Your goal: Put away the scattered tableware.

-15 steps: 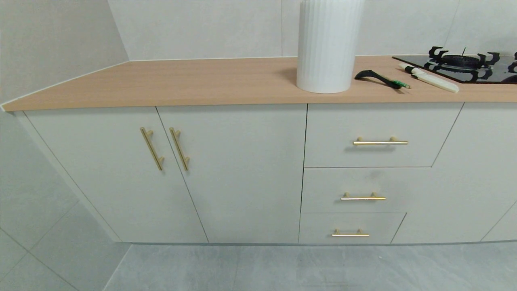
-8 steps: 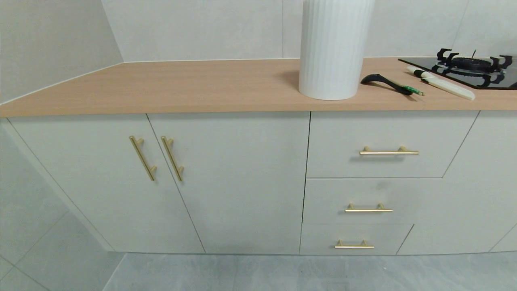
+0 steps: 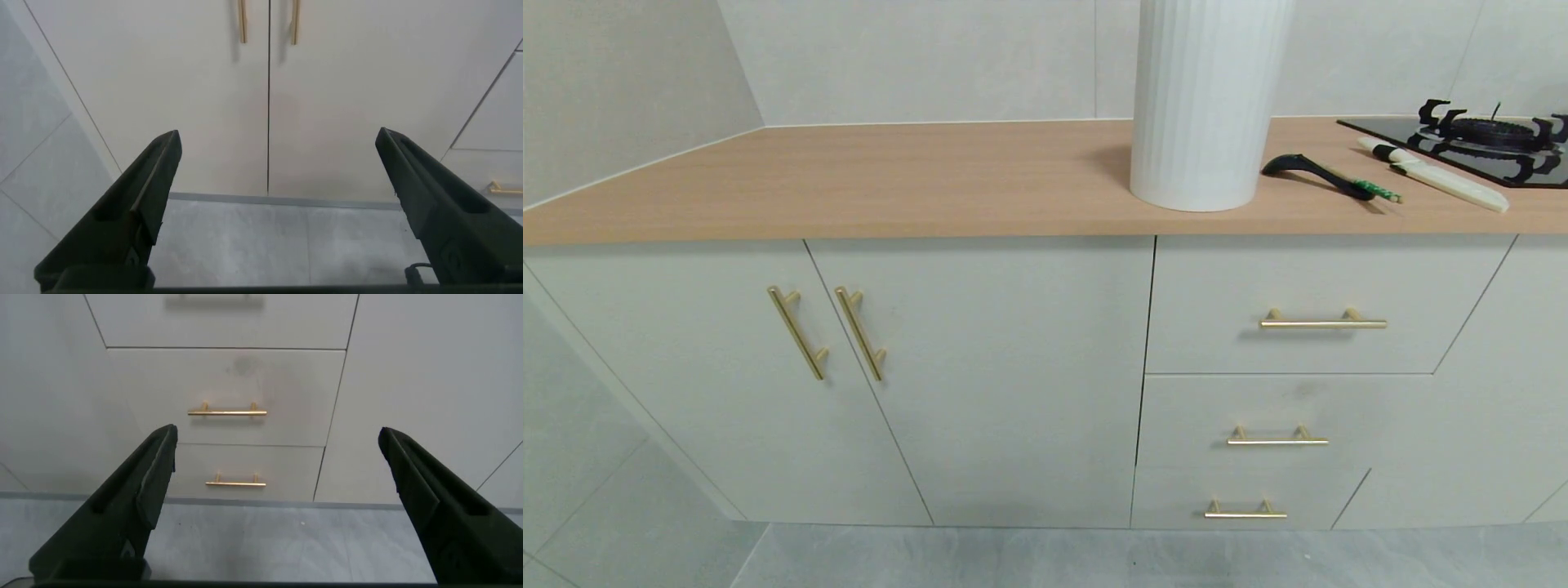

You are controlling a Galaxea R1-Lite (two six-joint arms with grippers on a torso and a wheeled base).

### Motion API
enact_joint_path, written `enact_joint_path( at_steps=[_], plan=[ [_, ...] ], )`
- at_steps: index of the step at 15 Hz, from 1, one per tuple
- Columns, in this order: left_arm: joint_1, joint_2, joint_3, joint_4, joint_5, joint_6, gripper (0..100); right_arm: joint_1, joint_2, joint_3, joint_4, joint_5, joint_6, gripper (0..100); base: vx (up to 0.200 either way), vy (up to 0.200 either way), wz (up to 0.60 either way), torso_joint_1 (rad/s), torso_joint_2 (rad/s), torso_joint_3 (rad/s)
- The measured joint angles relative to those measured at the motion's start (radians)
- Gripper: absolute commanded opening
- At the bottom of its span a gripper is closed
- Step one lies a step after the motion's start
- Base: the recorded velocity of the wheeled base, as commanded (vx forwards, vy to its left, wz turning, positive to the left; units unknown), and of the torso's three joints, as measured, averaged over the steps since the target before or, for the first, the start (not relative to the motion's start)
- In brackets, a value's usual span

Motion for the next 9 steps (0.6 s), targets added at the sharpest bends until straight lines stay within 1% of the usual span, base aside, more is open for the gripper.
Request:
enact_joint_path(
  at_steps=[5,6,9],
  plan=[
    [0.000,0.000,0.000,0.000,0.000,0.000,100,0.000,0.000,-0.001,-0.005,0.004,0.000,100,0.000,0.000,0.00,0.000,0.00,0.000],
    [0.000,0.000,0.000,0.000,0.000,0.000,100,0.001,0.002,-0.009,-0.009,0.010,0.018,100,0.000,0.000,0.00,0.000,0.00,0.000],
    [0.000,0.000,0.000,0.000,0.000,0.000,100,0.029,0.077,-0.168,0.002,0.049,0.088,100,0.000,0.000,0.00,0.000,0.00,0.000]
  ],
)
